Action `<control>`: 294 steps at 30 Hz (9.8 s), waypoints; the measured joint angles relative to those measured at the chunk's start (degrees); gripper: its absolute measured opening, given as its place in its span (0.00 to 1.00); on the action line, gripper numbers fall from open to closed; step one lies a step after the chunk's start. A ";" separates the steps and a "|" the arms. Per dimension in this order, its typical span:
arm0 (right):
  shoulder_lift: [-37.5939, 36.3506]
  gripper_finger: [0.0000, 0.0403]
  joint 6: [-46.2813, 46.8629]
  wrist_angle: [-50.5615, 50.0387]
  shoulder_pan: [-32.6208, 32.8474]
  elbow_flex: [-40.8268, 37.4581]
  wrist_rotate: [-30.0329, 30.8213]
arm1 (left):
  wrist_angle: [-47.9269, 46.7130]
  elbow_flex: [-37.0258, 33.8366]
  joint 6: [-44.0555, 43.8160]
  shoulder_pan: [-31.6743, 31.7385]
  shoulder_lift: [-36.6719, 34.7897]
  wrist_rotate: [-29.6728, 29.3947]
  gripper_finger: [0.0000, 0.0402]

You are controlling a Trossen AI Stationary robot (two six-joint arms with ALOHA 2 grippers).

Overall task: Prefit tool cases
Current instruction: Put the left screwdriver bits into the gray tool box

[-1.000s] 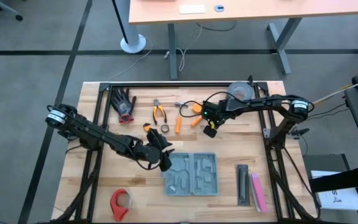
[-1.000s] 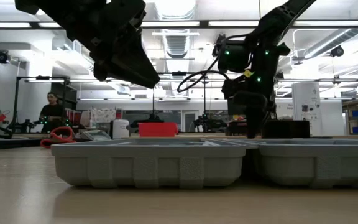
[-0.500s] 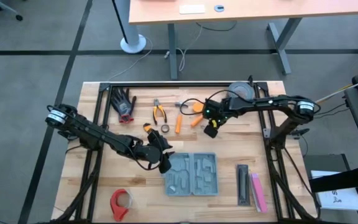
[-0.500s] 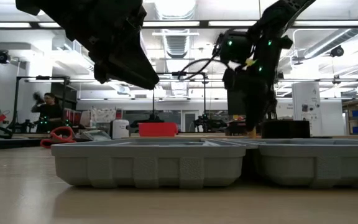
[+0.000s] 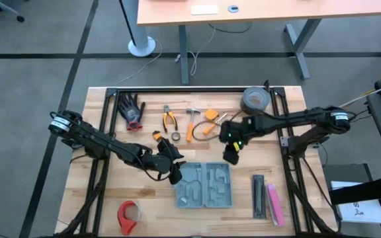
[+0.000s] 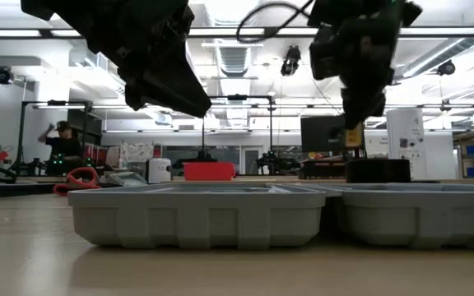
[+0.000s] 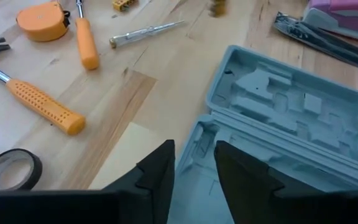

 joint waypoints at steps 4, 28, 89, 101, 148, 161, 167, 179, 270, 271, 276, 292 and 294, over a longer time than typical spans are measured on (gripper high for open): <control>0.89 0.07 2.67 -0.01 4.88 0.00 -0.03 | 0.09 0.00 0.00 0.00 0.00 0.00 0.32; 15.31 0.08 5.26 7.71 18.85 8.54 -3.04 | 1.40 0.04 -0.63 0.07 0.09 2.23 0.32; 22.67 0.12 -0.69 4.91 19.46 9.32 -1.66 | -8.15 0.04 -3.21 -3.61 -6.12 10.60 0.32; 22.51 0.29 -1.18 1.60 19.44 9.22 3.39 | -8.16 0.04 -3.09 -3.61 -6.21 10.97 0.33; 19.84 0.36 -1.04 -0.43 19.57 10.64 8.03 | -8.20 0.04 -2.99 -3.61 -6.21 11.80 0.33; 21.02 0.36 -0.55 0.42 20.07 10.77 4.11 | -8.68 0.04 -2.97 -3.61 -6.21 11.76 0.33; 20.13 0.36 -0.60 -2.02 20.05 12.92 8.34 | -9.63 0.04 -3.12 -3.61 -6.25 11.76 0.32; 20.88 0.36 2.12 -0.41 20.33 12.20 2.26 | -10.07 0.04 -3.45 -3.61 -6.34 11.98 0.34; 28.59 0.26 9.60 -4.75 26.02 13.83 19.14 | -15.56 0.07 -5.08 -5.79 -13.66 9.16 0.37; 28.20 0.26 9.69 -5.14 26.00 14.20 19.29 | -15.74 0.07 -5.12 -5.80 -13.66 9.33 0.36; 25.68 0.26 9.89 -8.38 25.89 16.77 19.34 | -15.92 0.28 -5.32 -5.81 -13.68 9.65 0.37; 23.66 0.24 9.12 -15.61 25.67 20.06 21.23 | -16.02 0.42 -5.36 -5.92 -13.73 10.08 0.37; 24.41 0.24 8.93 -14.08 25.39 18.97 21.22 | -15.98 0.42 -5.50 -5.95 -13.73 10.08 0.37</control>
